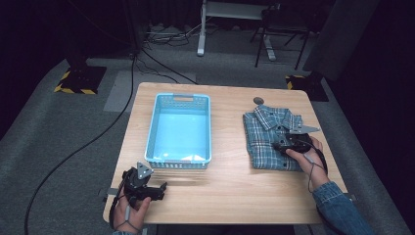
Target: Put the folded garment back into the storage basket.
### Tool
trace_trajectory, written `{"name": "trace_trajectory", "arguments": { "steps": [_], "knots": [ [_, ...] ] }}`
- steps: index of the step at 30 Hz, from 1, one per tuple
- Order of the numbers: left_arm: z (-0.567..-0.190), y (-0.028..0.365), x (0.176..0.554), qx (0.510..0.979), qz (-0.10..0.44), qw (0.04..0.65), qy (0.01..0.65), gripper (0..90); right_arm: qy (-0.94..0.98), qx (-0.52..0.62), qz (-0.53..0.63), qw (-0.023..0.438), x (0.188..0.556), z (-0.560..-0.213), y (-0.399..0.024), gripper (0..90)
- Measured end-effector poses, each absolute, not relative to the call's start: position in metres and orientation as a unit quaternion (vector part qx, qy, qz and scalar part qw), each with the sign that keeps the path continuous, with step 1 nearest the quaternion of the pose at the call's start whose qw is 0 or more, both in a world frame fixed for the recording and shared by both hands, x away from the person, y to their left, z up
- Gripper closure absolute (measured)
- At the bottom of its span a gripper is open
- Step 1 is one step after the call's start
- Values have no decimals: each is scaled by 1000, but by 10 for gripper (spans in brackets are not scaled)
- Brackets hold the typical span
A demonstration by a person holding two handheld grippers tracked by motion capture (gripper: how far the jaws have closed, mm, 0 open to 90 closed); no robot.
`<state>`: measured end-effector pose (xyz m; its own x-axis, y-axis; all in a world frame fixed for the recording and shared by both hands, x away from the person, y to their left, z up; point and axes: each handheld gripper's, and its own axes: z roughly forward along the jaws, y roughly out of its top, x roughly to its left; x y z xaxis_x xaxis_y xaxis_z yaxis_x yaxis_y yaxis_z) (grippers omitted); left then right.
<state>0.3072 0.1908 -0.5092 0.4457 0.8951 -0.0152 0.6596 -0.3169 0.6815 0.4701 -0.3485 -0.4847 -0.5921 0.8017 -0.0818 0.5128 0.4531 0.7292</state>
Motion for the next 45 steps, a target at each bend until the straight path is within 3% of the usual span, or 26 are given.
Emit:
{"name": "trace_trajectory", "arguments": {
  "steps": [3,8,13,45],
  "knots": [
    [-509,191,307,789,187,315,493,4,830,391,327,224,468,-485,-345,336],
    [-509,191,307,789,187,315,493,4,834,381,322,236,464,-481,-343,607],
    [-509,191,307,790,186,315,492,4,827,387,328,242,462,-478,-343,727],
    [-509,191,306,788,187,315,494,4,763,373,423,316,443,-386,-346,768]
  ]
}}
